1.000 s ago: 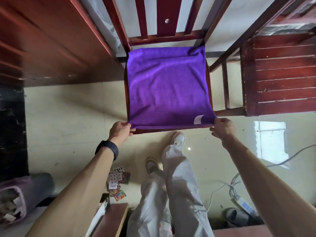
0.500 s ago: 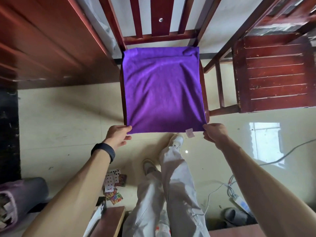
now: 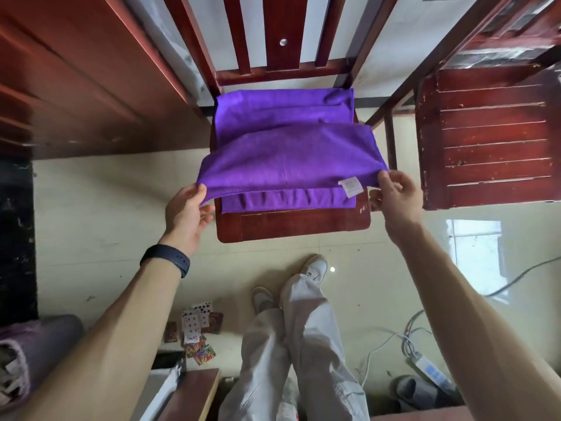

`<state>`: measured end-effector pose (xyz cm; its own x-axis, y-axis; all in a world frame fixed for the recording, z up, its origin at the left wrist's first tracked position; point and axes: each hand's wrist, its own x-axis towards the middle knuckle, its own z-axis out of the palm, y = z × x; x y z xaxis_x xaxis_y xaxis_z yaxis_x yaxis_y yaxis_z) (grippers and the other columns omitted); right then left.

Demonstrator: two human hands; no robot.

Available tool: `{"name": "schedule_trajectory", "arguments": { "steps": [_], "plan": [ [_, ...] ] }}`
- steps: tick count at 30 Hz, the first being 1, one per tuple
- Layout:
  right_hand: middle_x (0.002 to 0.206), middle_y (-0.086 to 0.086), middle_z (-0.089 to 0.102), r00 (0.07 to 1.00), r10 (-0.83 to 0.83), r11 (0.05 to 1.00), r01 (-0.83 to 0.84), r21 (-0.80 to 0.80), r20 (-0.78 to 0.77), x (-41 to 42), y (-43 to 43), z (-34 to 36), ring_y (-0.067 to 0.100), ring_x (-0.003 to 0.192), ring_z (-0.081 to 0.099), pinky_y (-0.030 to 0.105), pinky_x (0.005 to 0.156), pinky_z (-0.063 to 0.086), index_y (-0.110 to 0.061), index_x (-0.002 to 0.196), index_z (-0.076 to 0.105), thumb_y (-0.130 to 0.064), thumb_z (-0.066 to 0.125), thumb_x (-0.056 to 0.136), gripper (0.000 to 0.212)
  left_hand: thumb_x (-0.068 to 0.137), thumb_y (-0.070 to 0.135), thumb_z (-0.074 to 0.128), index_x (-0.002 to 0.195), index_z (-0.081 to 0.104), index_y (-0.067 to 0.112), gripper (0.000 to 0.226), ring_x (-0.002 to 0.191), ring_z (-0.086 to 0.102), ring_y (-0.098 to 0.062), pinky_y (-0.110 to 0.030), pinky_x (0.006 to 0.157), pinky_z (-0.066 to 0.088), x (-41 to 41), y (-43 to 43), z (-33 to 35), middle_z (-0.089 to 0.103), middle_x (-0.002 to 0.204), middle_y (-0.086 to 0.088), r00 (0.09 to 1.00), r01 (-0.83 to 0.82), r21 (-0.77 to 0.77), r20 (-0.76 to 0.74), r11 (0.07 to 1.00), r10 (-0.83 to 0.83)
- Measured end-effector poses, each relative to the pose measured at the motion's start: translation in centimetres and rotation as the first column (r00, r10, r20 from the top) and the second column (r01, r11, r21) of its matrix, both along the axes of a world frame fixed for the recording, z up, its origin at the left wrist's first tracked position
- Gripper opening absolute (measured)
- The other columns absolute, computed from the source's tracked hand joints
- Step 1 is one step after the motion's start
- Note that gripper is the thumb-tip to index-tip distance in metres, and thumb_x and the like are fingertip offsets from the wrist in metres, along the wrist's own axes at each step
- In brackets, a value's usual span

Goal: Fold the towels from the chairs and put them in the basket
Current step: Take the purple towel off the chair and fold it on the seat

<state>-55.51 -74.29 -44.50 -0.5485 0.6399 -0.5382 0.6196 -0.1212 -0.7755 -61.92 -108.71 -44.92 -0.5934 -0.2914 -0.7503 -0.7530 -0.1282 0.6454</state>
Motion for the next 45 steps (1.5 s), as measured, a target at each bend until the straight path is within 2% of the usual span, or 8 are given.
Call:
{"name": "schedule_trajectory", "arguments": {
  "steps": [2, 7, 12, 21, 24, 28, 35, 45],
  "plan": [
    [0.073, 0.006, 0.067, 0.99, 0.027, 0.998, -0.035, 0.059, 0.135, 0.7, 0.0, -3.0, 0.027, 0.069, 0.065, 0.048, 0.073, 0.06, -0.014, 0.09, 0.069, -0.025, 0.066, 0.089, 0.012, 0.096, 0.025, 0.065, 0.104, 0.063, 0.024, 0.009, 0.047, 0.06, 0.0, -0.016, 0.047, 0.044, 0.7, 0.4, -2.4, 0.064, 0.085, 0.008, 0.997, 0.078, -0.09, 0.026, 0.993, -0.076],
    [0.071, 0.005, 0.066, 0.952, 0.102, 0.995, -0.092, -0.049, 0.288, 1.1, 0.3, -8.2, 0.014, 0.059, 0.059, 0.02, 0.05, 0.051, -0.005, 0.108, 0.069, 0.0, 0.063, 0.09, 0.02, 0.095, 0.021, 0.066, 0.11, 0.062, 0.024, 0.016, 0.056, 0.063, -0.001, -0.019, 0.053, 0.045, 0.9, 0.8, -7.4, 0.064, 0.086, 0.013, 0.987, 0.149, -0.145, 0.078, 0.978, -0.139],
    [0.097, 0.011, 0.074, 0.903, 0.162, 0.976, -0.206, 0.069, 0.399, 1.3, 0.8, -9.9, 0.028, 0.088, 0.07, 0.043, 0.083, 0.06, -0.01, 0.107, 0.071, -0.01, 0.073, 0.082, 0.025, 0.091, 0.024, 0.071, 0.105, 0.067, 0.02, 0.016, 0.045, 0.061, 0.002, -0.015, 0.042, 0.042, 1.0, 0.1, -9.5, 0.068, 0.087, 0.004, 0.97, 0.234, -0.288, 0.125, 0.929, -0.206],
    [0.108, 0.009, 0.073, 0.817, 0.238, 0.898, -0.391, 0.2, 0.525, 0.4, -0.2, -9.4, 0.031, 0.108, 0.064, 0.031, 0.091, 0.046, -0.011, 0.115, 0.068, -0.028, 0.071, 0.088, 0.032, 0.081, 0.026, 0.08, 0.102, 0.072, 0.015, 0.025, 0.065, 0.067, -0.017, -0.024, 0.062, 0.047, 2.2, 0.7, -10.3, 0.072, 0.083, -0.002, 0.953, 0.293, -0.296, 0.166, 0.909, -0.254],
    [0.108, 0.011, 0.072, 0.799, 0.256, 0.876, -0.429, 0.219, 0.544, 0.3, -0.5, -9.8, 0.033, 0.108, 0.063, 0.031, 0.088, 0.044, -0.01, 0.115, 0.067, -0.029, 0.068, 0.089, 0.032, 0.08, 0.024, 0.08, 0.104, 0.075, 0.01, 0.028, 0.085, 0.068, -0.03, -0.03, 0.078, 0.051, 2.7, 1.2, -10.4, 0.074, 0.09, -0.01, 0.922, 0.387, -0.456, 0.163, 0.801, -0.352],
    [0.111, 0.021, 0.065, 0.807, 0.278, 0.844, -0.464, 0.269, 0.52, 0.3, -1.1, -10.1, 0.038, 0.111, 0.055, 0.037, 0.091, 0.04, -0.004, 0.113, 0.063, -0.023, 0.062, 0.09, 0.03, 0.081, 0.026, 0.078, 0.096, 0.077, 0.008, 0.023, 0.082, 0.065, -0.031, -0.039, 0.077, 0.054, 2.1, 2.4, -9.9, 0.069, 0.079, -0.013, 0.893, 0.397, -0.597, 0.075, 0.697, -0.444],
    [0.099, 0.012, 0.065, 0.851, 0.291, 0.873, -0.423, 0.243, 0.437, 0.8, -2.0, -9.9, 0.036, 0.101, 0.061, 0.033, 0.082, 0.039, -0.004, 0.113, 0.055, -0.02, 0.058, 0.096, 0.024, 0.095, 0.039, 0.06, 0.119, 0.065, 0.028, 0.027, 0.113, 0.051, -0.042, -0.041, 0.083, 0.043, 0.9, 4.7, -9.3, 0.049, 0.123, -0.019, 0.838, 0.545, -0.633, 0.391, 0.55, -0.38],
    [0.094, 0.001, 0.065, 0.841, 0.266, 0.922, -0.365, 0.132, 0.471, 1.2, -1.2, -8.6, 0.032, 0.096, 0.067, 0.044, 0.093, 0.052, -0.013, 0.119, 0.058, -0.024, 0.063, 0.093, 0.029, 0.095, 0.024, 0.058, 0.119, 0.047, 0.015, 0.027, 0.105, 0.063, -0.04, -0.041, 0.085, 0.05, 0.6, 6.5, -9.2, 0.064, 0.114, -0.018, 0.933, 0.329, -0.579, 0.322, 0.746, -0.162]
  ]
}}
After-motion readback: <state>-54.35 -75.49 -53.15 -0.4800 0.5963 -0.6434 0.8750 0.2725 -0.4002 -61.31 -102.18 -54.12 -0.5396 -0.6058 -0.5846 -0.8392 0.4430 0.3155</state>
